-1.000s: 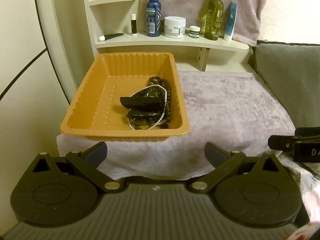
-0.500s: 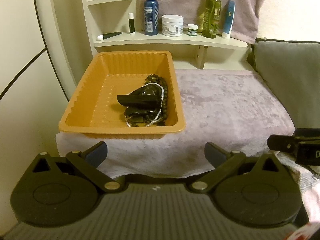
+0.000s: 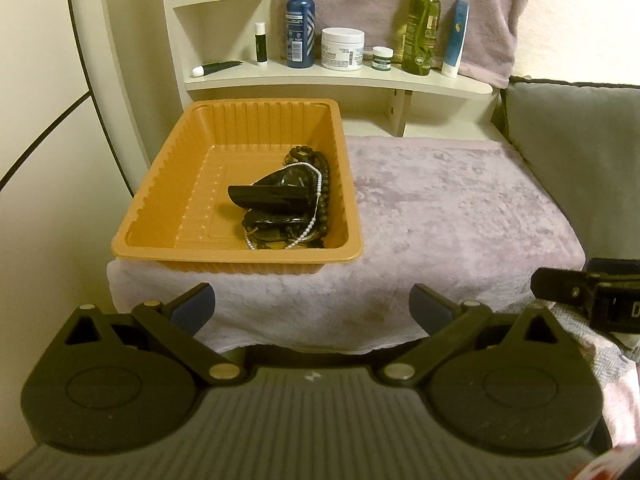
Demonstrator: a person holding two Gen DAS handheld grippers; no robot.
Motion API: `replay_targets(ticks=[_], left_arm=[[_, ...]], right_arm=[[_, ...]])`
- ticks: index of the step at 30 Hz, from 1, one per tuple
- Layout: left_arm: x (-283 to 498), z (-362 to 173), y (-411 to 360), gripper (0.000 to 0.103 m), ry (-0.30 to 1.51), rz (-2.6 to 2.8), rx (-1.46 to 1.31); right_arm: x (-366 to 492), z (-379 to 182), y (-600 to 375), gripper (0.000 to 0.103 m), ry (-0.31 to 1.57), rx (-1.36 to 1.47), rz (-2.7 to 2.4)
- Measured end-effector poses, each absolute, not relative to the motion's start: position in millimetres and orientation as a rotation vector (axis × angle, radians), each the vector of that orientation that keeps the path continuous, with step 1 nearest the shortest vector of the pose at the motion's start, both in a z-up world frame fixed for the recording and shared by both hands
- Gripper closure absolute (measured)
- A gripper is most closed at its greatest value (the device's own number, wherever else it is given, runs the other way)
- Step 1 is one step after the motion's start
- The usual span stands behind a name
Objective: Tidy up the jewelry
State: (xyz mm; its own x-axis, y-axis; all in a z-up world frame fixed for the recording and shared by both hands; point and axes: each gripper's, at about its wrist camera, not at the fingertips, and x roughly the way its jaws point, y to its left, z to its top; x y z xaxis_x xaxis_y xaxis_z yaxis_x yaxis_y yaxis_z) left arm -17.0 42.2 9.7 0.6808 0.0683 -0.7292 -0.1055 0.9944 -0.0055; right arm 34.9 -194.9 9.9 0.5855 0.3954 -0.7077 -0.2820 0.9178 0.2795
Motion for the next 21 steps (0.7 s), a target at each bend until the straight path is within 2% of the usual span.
replay_targets(ticks=[21], left_arm=[[-17.6, 13.5, 36.0, 0.000, 0.809, 0.090, -0.049]], right_arm=[[34.3, 5.8, -195.7, 0.019, 0.877, 0.144, 0.390]])
